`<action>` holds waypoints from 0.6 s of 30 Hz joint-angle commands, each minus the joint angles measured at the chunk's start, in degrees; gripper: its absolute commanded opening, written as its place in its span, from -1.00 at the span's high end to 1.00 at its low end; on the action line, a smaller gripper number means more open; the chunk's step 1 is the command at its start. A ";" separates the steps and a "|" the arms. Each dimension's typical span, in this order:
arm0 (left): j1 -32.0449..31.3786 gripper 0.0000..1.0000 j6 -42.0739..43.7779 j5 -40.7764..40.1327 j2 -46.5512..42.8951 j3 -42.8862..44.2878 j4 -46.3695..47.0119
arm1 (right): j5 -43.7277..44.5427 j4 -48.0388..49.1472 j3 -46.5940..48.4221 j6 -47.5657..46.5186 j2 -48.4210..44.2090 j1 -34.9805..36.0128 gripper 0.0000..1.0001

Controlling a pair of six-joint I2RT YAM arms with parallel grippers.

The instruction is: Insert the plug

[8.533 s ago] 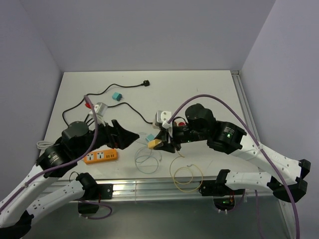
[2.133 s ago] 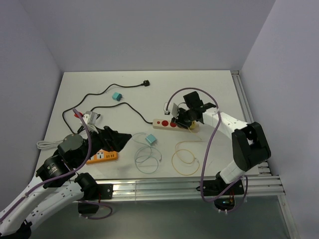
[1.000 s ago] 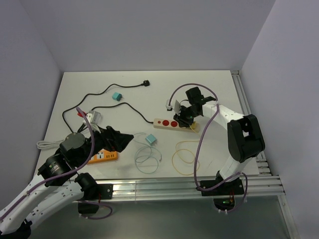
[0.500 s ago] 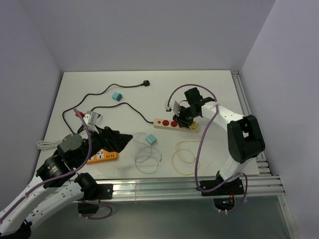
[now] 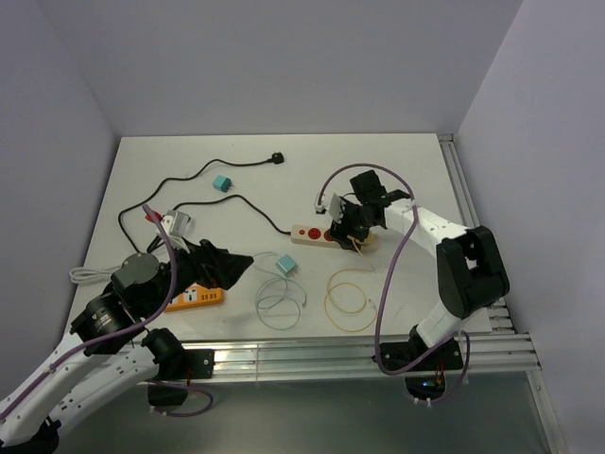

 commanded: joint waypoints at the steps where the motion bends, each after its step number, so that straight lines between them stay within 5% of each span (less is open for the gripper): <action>1: 0.12 -0.99 -1.16 1.22 0.61 -0.23 2.71 | -1.76 2.52 0.53 1.31 -5.18 -0.09 -0.54; 8: 0.12 -0.99 -1.60 0.96 0.78 -0.40 2.89 | 0.23 3.06 2.36 3.24 -8.62 0.26 -0.99; 18: 0.12 -0.99 -1.60 1.93 1.58 -0.49 3.68 | 2.63 -2.13 5.10 0.96 -4.14 0.35 -0.99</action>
